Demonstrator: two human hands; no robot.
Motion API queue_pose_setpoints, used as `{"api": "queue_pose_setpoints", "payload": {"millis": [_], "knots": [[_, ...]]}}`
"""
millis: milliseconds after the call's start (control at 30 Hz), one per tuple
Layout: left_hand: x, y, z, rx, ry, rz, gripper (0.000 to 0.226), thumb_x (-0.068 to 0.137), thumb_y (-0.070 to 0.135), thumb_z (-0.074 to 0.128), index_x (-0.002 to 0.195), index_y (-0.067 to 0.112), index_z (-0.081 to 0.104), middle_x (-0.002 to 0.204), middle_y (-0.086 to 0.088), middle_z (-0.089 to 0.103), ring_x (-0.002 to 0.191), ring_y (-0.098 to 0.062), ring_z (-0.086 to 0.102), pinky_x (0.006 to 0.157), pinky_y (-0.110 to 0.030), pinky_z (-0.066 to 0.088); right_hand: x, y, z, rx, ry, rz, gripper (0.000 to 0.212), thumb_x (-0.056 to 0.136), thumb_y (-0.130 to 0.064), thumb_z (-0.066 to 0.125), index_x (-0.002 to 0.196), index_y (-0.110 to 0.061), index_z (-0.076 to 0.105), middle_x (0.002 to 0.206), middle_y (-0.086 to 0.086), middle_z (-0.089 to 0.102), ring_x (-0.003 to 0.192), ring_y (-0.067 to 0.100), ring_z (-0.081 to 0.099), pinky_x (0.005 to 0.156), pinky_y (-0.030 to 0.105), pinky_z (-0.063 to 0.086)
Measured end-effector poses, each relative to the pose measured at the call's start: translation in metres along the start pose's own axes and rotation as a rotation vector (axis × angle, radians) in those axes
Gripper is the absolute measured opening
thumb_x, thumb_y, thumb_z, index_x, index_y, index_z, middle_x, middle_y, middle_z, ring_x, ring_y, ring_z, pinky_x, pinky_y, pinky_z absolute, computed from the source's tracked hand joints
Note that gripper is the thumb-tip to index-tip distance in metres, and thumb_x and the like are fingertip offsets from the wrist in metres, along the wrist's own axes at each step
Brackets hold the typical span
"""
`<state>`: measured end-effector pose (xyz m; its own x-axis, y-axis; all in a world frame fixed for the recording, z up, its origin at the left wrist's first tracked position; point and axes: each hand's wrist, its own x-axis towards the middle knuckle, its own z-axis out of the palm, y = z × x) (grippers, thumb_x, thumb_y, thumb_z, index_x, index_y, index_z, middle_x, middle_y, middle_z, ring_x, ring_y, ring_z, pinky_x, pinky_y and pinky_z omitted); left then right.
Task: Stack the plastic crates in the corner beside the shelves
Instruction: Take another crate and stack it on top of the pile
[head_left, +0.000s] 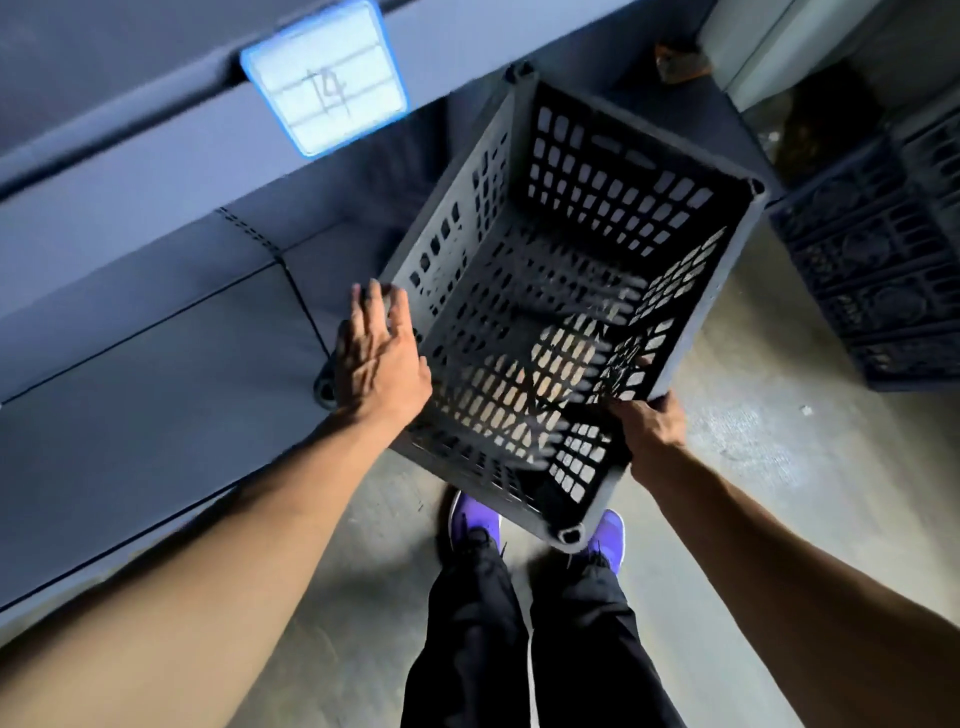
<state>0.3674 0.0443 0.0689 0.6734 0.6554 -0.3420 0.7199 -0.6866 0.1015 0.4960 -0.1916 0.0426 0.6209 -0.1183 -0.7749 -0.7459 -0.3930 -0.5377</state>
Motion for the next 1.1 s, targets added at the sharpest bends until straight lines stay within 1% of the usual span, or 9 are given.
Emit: {"api": "queue_pose_setpoints", "payload": {"millis": [167,333,467,600,700,800,900,967,1100], "knots": [[0.012,0.015,0.009,-0.136,-0.054,-0.118,0.094,0.091,0.029,0.064,0.158,0.012,0.0,0.155,-0.024,0.026,0.135,-0.042,0.036,0.106,-0.05,0.039,0.011,0.006,-0.018,0.003,-0.008,0.031,0.05,0.078,0.019,0.055,0.117,-0.013,0.058,0.105,0.009,0.066,0.092,0.027,0.063,0.081,0.038,0.057],[0.02,0.022,-0.001,-0.153,-0.017,-0.207,0.075,0.092,0.027,0.061,0.153,0.011,0.021,0.147,-0.021,0.039,0.132,-0.04,0.041,0.102,-0.049,0.041,0.014,0.006,-0.011,0.06,0.044,0.067,0.039,0.085,0.014,0.046,0.098,-0.021,0.056,0.089,-0.001,0.063,0.083,0.018,0.059,0.081,0.039,0.056],[0.032,0.02,-0.015,-0.11,-0.047,-0.259,0.043,0.095,0.041,0.052,0.119,0.005,0.053,0.125,-0.023,0.062,0.116,-0.042,0.057,0.09,-0.045,0.047,0.01,0.002,-0.027,0.207,0.013,0.098,0.026,0.097,0.007,0.044,0.101,-0.013,0.06,0.084,-0.001,0.059,0.074,0.017,0.059,0.062,0.03,0.058],[0.013,0.022,-0.015,-0.048,-0.168,-0.161,0.045,0.093,0.055,0.047,0.087,0.011,0.051,0.108,-0.022,0.067,0.098,-0.041,0.063,0.076,-0.04,0.048,-0.003,0.002,-0.068,0.115,-0.022,0.038,0.029,0.096,0.008,0.048,0.12,-0.006,0.055,0.111,0.021,0.066,0.075,0.02,0.062,0.052,0.023,0.058],[-0.015,0.037,-0.015,-0.076,-0.241,-0.143,0.046,0.091,0.058,0.047,0.097,0.013,0.056,0.105,-0.015,0.07,0.087,-0.039,0.067,0.075,-0.04,0.057,-0.007,0.003,-0.099,0.047,-0.016,0.037,0.034,0.1,0.003,0.048,0.133,-0.003,0.052,0.118,0.022,0.065,0.079,0.022,0.064,0.064,0.028,0.06],[-0.043,0.051,-0.019,-0.145,-0.285,-0.193,0.04,0.091,0.056,0.047,0.098,0.018,0.06,0.099,-0.009,0.071,0.076,-0.035,0.068,0.074,-0.041,0.058,-0.019,-0.004,-0.125,0.047,-0.027,0.087,0.042,0.1,0.004,0.046,0.139,-0.009,0.049,0.09,-0.001,0.063,0.069,0.011,0.061,0.06,0.027,0.06],[-0.067,0.067,-0.022,-0.268,-0.304,-0.221,0.031,0.092,0.046,0.051,0.097,0.017,0.062,0.103,-0.008,0.069,0.091,-0.032,0.064,0.082,-0.04,0.053,-0.032,-0.002,-0.152,0.017,-0.071,0.07,0.047,0.096,0.011,0.045,0.138,-0.011,0.05,0.086,-0.004,0.059,0.07,0.01,0.059,0.048,0.018,0.056],[-0.079,0.075,-0.021,-0.395,-0.345,-0.232,0.038,0.093,0.043,0.051,0.116,0.015,0.061,0.12,-0.01,0.065,0.108,-0.033,0.06,0.093,-0.044,0.05,-0.042,-0.001,-0.168,-0.016,-0.069,0.048,0.051,0.095,0.013,0.045,0.142,-0.01,0.048,0.094,-0.003,0.063,0.072,0.011,0.062,0.047,0.017,0.055],[-0.097,0.103,-0.033,-0.519,-0.314,-0.223,0.066,0.085,0.06,0.045,0.131,0.013,0.055,0.132,-0.014,0.06,0.118,-0.036,0.056,0.1,-0.05,0.046,-0.056,0.001,-0.205,-0.068,-0.034,0.046,0.047,0.097,0.008,0.046,0.139,-0.012,0.049,0.115,0.008,0.063,0.073,0.012,0.061,0.063,0.031,0.06]]}}
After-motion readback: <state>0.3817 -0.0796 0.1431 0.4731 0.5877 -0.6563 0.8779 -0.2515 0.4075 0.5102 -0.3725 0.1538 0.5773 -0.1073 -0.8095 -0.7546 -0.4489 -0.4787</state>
